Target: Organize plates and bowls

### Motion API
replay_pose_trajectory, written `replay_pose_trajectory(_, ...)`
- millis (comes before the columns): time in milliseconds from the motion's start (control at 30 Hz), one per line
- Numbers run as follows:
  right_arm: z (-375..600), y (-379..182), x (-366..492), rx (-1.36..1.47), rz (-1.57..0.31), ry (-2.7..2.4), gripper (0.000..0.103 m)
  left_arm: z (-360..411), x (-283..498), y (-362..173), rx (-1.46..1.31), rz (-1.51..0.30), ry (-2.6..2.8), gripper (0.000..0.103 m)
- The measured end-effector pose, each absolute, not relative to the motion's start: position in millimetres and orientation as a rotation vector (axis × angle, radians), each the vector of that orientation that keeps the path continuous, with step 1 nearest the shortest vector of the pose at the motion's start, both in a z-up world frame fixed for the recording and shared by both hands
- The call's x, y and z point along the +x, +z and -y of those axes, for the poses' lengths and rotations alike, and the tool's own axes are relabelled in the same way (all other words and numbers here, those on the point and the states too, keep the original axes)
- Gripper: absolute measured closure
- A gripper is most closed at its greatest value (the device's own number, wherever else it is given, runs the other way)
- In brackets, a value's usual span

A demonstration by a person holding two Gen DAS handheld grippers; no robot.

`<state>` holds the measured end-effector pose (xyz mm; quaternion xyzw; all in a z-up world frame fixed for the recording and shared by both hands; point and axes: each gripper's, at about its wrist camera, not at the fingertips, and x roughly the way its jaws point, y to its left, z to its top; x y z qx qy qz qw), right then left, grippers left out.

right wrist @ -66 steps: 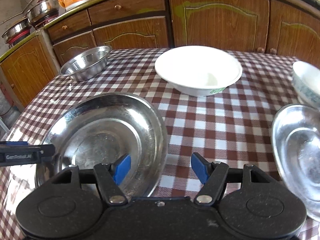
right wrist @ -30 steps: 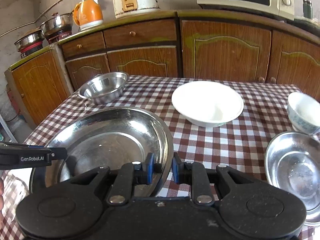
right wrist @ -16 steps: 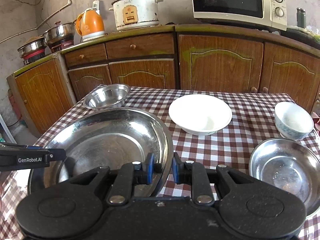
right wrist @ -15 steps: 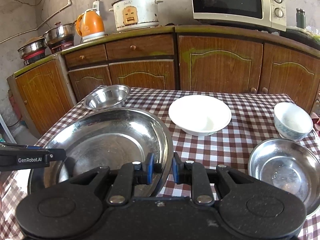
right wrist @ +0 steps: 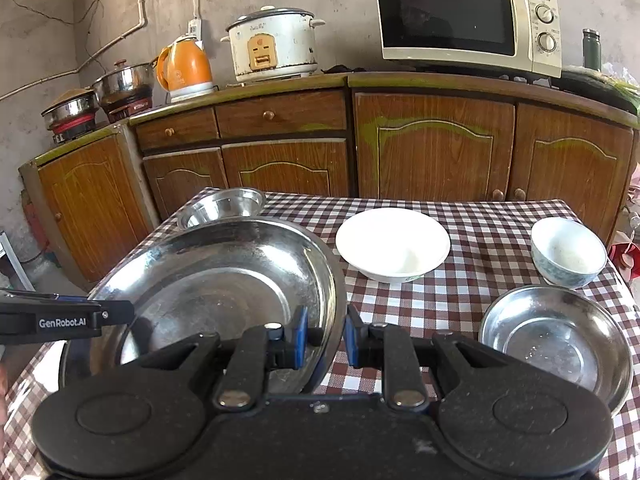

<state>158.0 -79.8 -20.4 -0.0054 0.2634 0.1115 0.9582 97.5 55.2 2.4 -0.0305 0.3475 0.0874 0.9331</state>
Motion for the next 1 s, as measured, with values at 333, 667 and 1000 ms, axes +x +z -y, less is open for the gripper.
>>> replay_pose_trajectory(333, 80, -8, 146, -0.010, -0.506, 0.232, 0.078, -55, 86, 12, -0.069, -0.692, 0.176, 0.069)
replay_pose_trajectory(667, 80, 4, 135, -0.011, -0.482, 0.235, 0.078, -55, 78, 22, -0.072, -0.673, 0.170, 0.069)
replay_pose_trajectory(1000, 85, 13, 128, -0.007, -0.463, 0.229, 0.078, -50, 75, 26, -0.074, -0.663, 0.160, 0.069)
